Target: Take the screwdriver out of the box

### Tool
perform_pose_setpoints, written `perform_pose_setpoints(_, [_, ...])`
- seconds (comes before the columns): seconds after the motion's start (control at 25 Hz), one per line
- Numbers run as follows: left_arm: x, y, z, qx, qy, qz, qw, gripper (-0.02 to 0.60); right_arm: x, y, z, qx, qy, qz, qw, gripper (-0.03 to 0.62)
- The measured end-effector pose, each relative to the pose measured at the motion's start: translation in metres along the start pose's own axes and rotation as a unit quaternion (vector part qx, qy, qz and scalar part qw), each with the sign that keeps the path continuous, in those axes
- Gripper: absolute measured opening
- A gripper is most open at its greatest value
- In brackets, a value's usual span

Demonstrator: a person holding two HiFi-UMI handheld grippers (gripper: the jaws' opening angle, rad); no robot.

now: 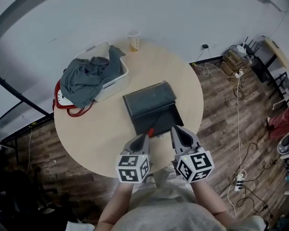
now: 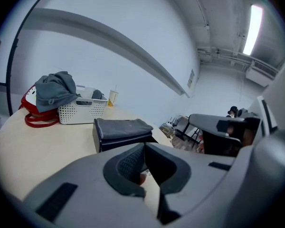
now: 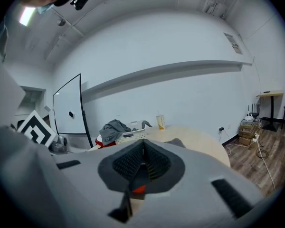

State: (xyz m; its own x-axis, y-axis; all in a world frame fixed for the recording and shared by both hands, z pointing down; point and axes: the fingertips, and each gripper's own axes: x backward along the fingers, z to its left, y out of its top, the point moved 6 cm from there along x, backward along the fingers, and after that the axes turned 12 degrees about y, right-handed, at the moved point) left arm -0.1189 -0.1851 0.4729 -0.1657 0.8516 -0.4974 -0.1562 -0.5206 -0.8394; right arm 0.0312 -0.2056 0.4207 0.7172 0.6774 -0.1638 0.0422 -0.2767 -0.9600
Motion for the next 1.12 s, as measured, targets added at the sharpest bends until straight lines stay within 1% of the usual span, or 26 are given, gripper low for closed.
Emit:
perform_pose_setpoints(0.28, [-0.044,-0.001,0.0,-0.011,0.017,0.04,0.999,0.005,-0.026,-0.001,-0.034,-0.008,0.014,0.016,1.0,0.0])
perform_pose_setpoints(0.4, [-0.065,-0.003,-0.001,-0.027,0.021,0.069,0.997,0.005,-0.034,0.0,-0.048,-0.009,0.018,0.02,1.0,0.0])
perform_pose_setpoints(0.48, [-0.08,-0.005,-0.003,-0.044,0.025,0.099,0.9938,0.005,-0.038,-0.001,-0.057,-0.012,0.019,0.022,0.999,0.0])
perform_pose_setpoints(0.64, [-0.105,-0.012,-0.005,-0.072,0.03,0.16,0.984,0.006,-0.045,-0.003,-0.073,-0.016,0.021,0.029,0.999,0.0])
perform_pose_setpoints(0.72, [-0.116,-0.015,-0.006,-0.092,0.029,0.19,0.977,0.006,-0.048,-0.004,-0.079,-0.02,0.021,0.031,0.999,0.0])
perform_pose_setpoints(0.8, [-0.126,-0.02,-0.009,-0.122,0.022,0.22,0.9676,0.012,-0.05,-0.005,-0.085,-0.026,0.021,0.032,0.999,0.0])
perform_pose_setpoints(0.84, [-0.133,-0.024,-0.01,-0.139,0.017,0.233,0.9624,0.036,-0.051,-0.006,-0.087,-0.029,0.021,0.032,0.999,0.0])
perform_pose_setpoints(0.88, [-0.139,-0.027,-0.011,-0.156,0.012,0.244,0.9571,0.099,-0.052,-0.008,-0.089,-0.032,0.022,0.033,0.999,0.0])
perform_pose_setpoints(0.92, [-0.144,-0.031,-0.011,-0.171,0.008,0.255,0.9517,0.124,-0.053,-0.009,-0.09,-0.034,0.022,0.034,0.999,0.0])
perform_pose_setpoints(1.04, [-0.155,-0.039,-0.013,-0.201,0.005,0.293,0.9347,0.132,-0.053,-0.013,-0.092,-0.04,0.024,0.037,0.998,0.0])
perform_pose_setpoints(1.12, [-0.16,-0.042,-0.013,-0.212,0.008,0.313,0.9258,0.133,-0.054,-0.015,-0.092,-0.042,0.024,0.038,0.998,0.0])
